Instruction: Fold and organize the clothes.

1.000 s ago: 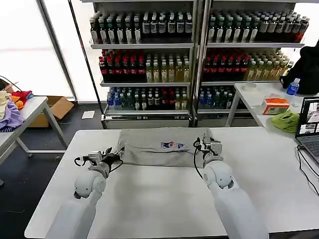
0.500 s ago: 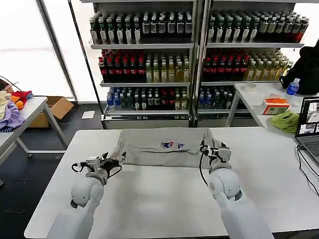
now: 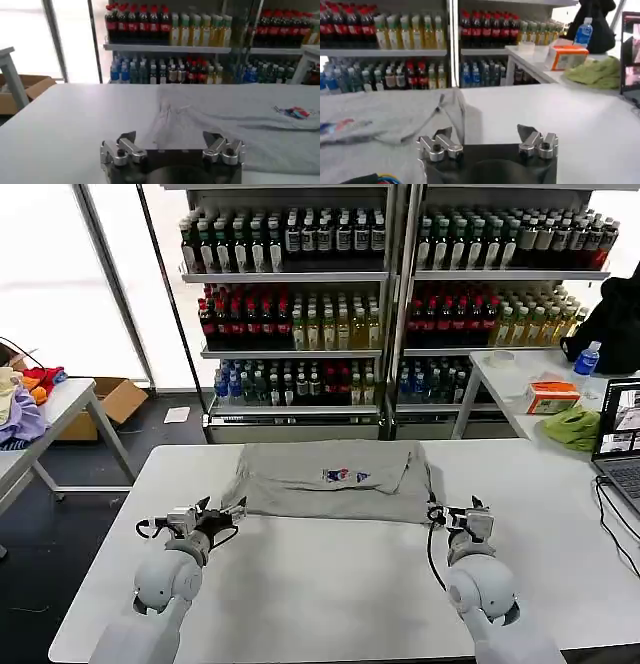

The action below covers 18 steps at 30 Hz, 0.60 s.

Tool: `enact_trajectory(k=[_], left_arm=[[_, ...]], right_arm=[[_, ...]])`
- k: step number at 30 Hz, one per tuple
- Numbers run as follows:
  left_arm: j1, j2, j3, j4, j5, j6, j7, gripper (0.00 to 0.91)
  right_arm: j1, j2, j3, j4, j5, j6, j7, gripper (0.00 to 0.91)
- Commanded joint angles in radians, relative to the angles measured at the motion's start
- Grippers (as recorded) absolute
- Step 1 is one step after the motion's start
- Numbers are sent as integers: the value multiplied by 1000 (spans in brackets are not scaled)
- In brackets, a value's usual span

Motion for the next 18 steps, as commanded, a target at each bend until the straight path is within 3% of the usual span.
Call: enact_trajectory(k=[1, 18], left_arm=[[-6, -3, -6, 26, 9, 0, 2, 907], [-36, -3, 4, 75, 22, -8, 13, 907]], right_arm=[[-37, -13, 15, -2, -4, -1, -5, 907], [2, 17, -19, -58, -26, -1, -36, 907]])
